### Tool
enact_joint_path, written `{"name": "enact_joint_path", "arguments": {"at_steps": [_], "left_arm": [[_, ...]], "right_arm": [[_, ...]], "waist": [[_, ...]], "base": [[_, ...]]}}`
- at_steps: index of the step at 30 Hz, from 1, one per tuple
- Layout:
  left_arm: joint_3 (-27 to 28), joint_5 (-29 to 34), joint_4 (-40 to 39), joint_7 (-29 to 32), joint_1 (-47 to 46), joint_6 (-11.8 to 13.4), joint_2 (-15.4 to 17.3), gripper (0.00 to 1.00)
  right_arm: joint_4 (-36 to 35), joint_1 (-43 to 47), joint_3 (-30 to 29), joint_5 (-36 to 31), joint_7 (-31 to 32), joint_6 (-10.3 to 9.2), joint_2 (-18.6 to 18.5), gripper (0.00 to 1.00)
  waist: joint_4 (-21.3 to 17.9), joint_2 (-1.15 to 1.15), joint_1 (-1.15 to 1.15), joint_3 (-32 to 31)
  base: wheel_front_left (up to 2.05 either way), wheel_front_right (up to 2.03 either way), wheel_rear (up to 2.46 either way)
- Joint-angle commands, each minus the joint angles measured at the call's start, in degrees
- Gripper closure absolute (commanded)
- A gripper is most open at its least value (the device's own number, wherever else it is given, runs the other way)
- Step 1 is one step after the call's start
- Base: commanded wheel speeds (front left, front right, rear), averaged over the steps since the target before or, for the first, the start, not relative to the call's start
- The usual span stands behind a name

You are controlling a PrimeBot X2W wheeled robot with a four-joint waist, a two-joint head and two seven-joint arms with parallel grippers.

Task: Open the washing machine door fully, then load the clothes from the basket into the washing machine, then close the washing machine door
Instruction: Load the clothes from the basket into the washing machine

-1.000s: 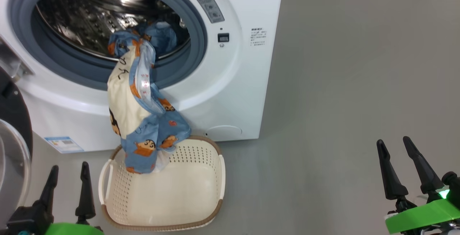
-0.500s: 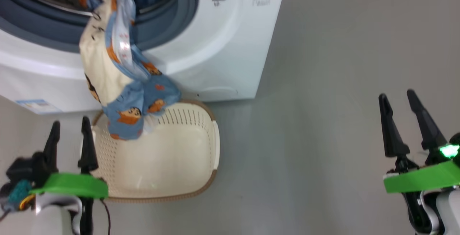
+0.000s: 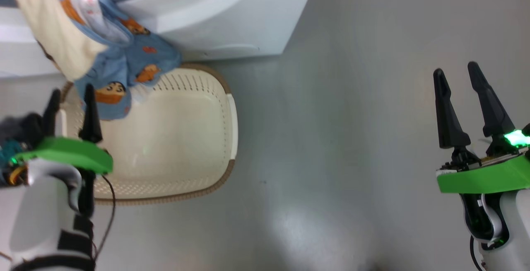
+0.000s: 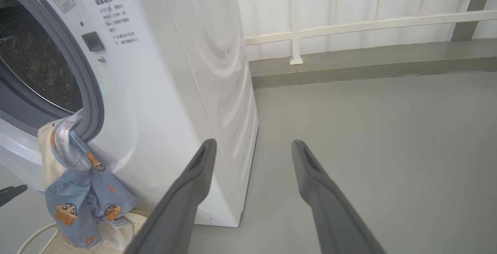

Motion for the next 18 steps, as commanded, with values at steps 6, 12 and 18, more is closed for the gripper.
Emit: {"name": "enact_joint_path", "arguments": {"at_steps": [6, 12, 18], "left_arm": [[0.9, 0.1, 4.7, -0.3, -7.2, -0.2, 4.7, 0.00], [0.2, -0.1, 8.3, -0.3, -12.5, -0.2, 6.6, 0.00], [-7.0, -4.5, 7.0, -0.3, -14.4, -0.2, 7.0, 0.00]], "right_arm": [[-2.2, -1.5, 1.3, 0.4, -0.4, 0.31, -0.7, 0.00], [-2.7, -2.4, 2.0, 0.3, -0.4, 0.31, -0.3, 0.00], [-2.9, -2.7, 2.4, 0.3, -0.4, 0.31, 0.1, 0.00]], "waist": [[-2.3, 0.00, -0.01, 7.9], [-3.0, 0.00, -0.01, 10.1], [-3.5, 0.00, -0.01, 10.8]], "base": [[0.00, 0.00, 0.00], [0.00, 0.00, 0.00], [0.00, 0.00, 0.00]]}}
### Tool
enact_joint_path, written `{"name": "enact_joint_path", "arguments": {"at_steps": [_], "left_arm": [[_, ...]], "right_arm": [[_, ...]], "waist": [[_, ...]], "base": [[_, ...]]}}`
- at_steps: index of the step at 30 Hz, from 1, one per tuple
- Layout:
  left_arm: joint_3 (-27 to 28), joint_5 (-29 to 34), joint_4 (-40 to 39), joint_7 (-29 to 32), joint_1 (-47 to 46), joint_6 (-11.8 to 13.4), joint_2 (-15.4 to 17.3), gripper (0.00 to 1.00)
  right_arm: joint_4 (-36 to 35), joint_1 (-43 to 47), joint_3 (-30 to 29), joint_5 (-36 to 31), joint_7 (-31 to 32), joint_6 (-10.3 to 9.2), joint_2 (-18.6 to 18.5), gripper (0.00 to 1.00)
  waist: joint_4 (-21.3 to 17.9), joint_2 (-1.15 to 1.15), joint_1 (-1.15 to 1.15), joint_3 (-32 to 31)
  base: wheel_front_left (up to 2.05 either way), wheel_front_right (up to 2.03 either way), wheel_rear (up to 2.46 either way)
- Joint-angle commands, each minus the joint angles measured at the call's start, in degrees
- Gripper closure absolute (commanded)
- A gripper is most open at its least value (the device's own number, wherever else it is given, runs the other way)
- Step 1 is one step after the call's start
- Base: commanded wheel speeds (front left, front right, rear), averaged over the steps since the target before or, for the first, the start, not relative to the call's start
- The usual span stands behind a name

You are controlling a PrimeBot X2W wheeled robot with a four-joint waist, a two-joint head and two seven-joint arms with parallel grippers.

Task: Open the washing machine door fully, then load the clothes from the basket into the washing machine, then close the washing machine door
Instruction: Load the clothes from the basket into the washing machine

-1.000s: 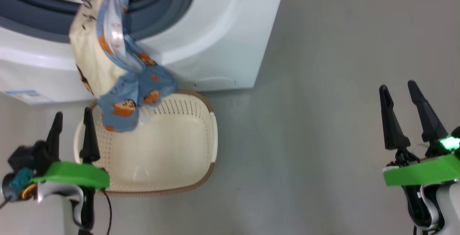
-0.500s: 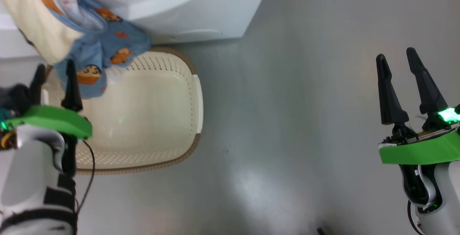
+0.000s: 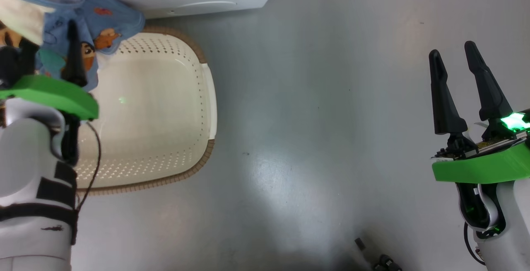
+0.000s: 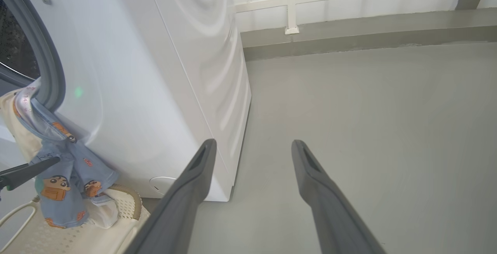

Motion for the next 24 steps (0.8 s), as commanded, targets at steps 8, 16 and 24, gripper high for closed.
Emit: {"name": "enact_joint_path", "arguments": {"at_steps": [8, 16, 24], "left_arm": [[-7.9, -8.8, -5.5, -0.3, -0.8, -0.2, 5.4, 0.00], [-9.3, -11.2, -4.7, -0.3, -3.4, -0.2, 7.4, 0.11], [-9.2, -11.9, -4.8, -0.3, -3.5, -0.2, 7.4, 1.00]], "right_arm": [[-1.4, 0.3, 1.4, 0.3, -0.4, 0.31, 0.2, 0.00], [-1.3, -0.1, 1.9, 0.6, -0.4, 0.31, 0.6, 0.00], [-1.0, 0.0, 1.2, 0.5, -0.4, 0.31, 0.9, 0.00]], "waist": [[-0.8, 0.00, 0.00, 1.0], [-2.0, 0.00, 0.00, 1.1], [-1.8, 0.00, 0.00, 0.3]], "base": [[0.00, 0.00, 0.00], [0.00, 0.00, 0.00], [0.00, 0.00, 0.00]]}}
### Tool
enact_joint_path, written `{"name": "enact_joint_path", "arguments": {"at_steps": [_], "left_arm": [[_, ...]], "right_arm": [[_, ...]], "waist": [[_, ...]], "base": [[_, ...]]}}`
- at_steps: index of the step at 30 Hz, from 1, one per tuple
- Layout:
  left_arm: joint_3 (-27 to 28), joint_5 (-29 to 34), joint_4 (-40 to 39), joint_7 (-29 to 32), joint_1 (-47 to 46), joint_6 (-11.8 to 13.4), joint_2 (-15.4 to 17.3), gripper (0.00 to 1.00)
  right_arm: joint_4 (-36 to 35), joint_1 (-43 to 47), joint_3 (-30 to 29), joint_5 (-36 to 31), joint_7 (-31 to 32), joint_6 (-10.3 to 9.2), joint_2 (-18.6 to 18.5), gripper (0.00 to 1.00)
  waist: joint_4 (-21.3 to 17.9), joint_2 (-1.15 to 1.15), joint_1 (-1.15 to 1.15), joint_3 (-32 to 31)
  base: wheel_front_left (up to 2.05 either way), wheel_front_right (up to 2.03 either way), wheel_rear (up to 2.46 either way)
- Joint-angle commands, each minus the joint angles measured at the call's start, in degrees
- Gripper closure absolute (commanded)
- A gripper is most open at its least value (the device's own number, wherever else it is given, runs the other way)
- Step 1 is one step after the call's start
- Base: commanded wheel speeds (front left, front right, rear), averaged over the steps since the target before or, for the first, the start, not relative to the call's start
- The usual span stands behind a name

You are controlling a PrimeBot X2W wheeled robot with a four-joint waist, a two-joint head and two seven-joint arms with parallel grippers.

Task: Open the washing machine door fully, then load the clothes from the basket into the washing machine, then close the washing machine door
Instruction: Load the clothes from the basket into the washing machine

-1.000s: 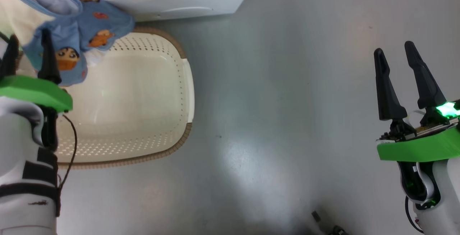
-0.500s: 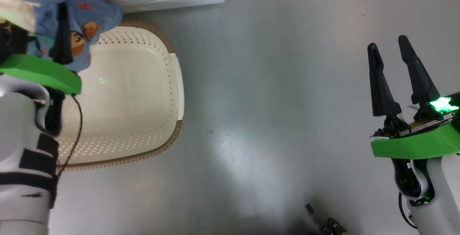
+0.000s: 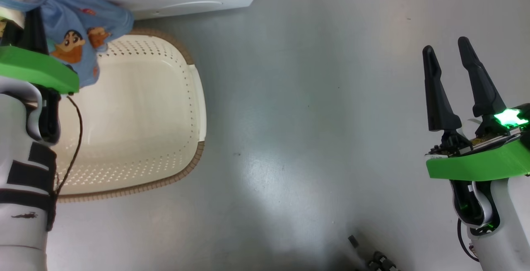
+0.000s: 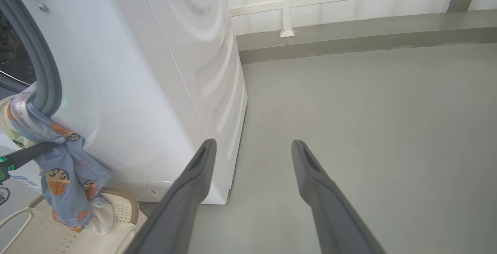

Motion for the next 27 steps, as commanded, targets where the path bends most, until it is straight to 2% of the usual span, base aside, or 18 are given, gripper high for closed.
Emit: {"name": "enact_joint_path", "arguments": {"at_steps": [1, 8, 17, 23, 27], "left_arm": [[1.2, -0.4, -1.7, -0.3, 0.4, -0.2, 2.2, 1.00], [3.5, -0.3, -5.2, -0.3, 2.9, -0.2, 1.7, 1.00], [9.9, 4.6, -15.4, -0.3, 7.7, -0.2, 0.2, 1.00], [13.0, 8.4, -21.1, -0.3, 6.9, -0.2, -0.4, 1.00], [13.3, 10.3, -22.1, -0.3, 4.6, -0.2, 0.0, 1.00]], "right_arm": [[-1.1, 1.1, 0.3, 0.4, -0.4, 0.31, -0.3, 0.00], [-1.1, 1.1, -0.1, 0.4, -0.4, 0.31, 0.0, 0.00], [-0.8, 1.2, 0.1, 0.6, -0.4, 0.31, 0.5, 0.00], [-0.6, 1.6, -0.1, 0.7, -0.4, 0.31, 0.9, 0.00], [-0.1, 2.0, -0.1, 0.8, -0.4, 0.31, 1.2, 0.00]], "waist": [[0.5, 0.00, 0.00, -0.3], [2.1, 0.00, 0.00, -1.7], [4.2, 0.00, 0.00, -4.1], [4.8, 0.00, 0.00, -5.1], [4.8, 0.00, 0.00, -5.9]], "base": [[0.00, 0.00, 0.00], [0.00, 0.00, 0.00], [0.00, 0.00, 0.00], [0.00, 0.00, 0.00], [0.00, 0.00, 0.00]]}}
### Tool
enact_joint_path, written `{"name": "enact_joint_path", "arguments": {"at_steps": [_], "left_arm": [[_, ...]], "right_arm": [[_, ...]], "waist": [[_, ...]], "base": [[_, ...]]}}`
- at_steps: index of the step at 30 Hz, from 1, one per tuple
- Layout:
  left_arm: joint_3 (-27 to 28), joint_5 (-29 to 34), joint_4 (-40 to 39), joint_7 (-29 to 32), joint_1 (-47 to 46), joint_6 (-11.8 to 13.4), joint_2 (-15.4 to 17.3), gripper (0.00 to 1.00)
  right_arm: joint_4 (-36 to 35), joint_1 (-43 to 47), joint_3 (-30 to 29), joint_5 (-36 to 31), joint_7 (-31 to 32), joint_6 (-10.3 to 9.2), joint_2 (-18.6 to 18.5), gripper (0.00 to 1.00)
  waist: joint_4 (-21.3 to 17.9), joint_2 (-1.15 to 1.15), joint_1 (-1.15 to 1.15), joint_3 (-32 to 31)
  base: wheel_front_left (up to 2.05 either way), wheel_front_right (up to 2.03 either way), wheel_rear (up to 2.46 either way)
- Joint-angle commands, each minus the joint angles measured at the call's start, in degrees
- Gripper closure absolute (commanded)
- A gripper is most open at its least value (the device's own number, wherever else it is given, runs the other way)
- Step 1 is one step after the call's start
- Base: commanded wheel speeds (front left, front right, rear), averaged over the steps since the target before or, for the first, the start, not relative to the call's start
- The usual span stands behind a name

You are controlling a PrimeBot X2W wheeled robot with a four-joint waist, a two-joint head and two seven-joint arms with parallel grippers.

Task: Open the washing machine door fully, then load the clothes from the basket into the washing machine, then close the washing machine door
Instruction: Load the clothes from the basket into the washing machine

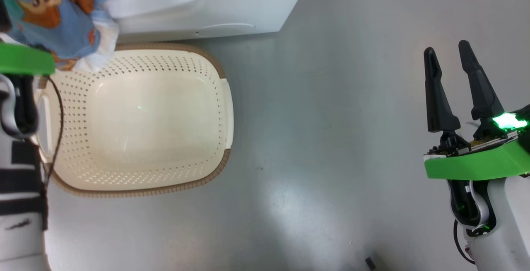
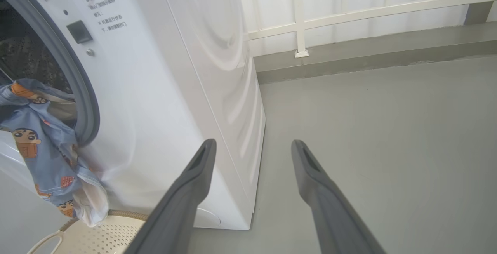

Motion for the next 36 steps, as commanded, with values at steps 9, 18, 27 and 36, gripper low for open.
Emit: {"name": "enact_joint_path", "arguments": {"at_steps": [9, 18, 27, 36], "left_arm": [[0.8, 3.4, 1.8, -0.3, -9.4, -0.2, 4.1, 1.00], [-0.7, 5.1, 9.2, -0.3, -16.4, -0.2, 4.0, 1.00], [-3.8, 5.4, 24.5, -0.3, -23.4, -0.2, 5.4, 1.00], [-6.8, 7.5, 33.2, -0.3, -30.7, -0.1, 7.4, 1.00]], "right_arm": [[-0.3, 3.0, 0.9, 1.2, -0.4, 0.31, 0.5, 0.00], [-0.1, 3.4, 1.8, 1.4, -0.4, 0.31, 0.4, 0.00], [0.2, 3.9, 3.6, 1.8, -0.4, 0.31, 0.8, 0.00], [0.2, 4.4, 4.4, 2.1, -0.4, 0.31, 1.0, 0.00]], "waist": [[-0.4, 0.00, 0.00, -3.1], [-1.1, 0.00, 0.00, -4.2], [-3.9, 0.00, 0.00, -4.2], [-7.1, 0.00, 0.00, -3.1]], "base": [[0.00, 0.00, 0.00], [0.00, 0.00, 0.00], [0.00, 0.00, 0.00], [0.00, 0.00, 0.00]]}}
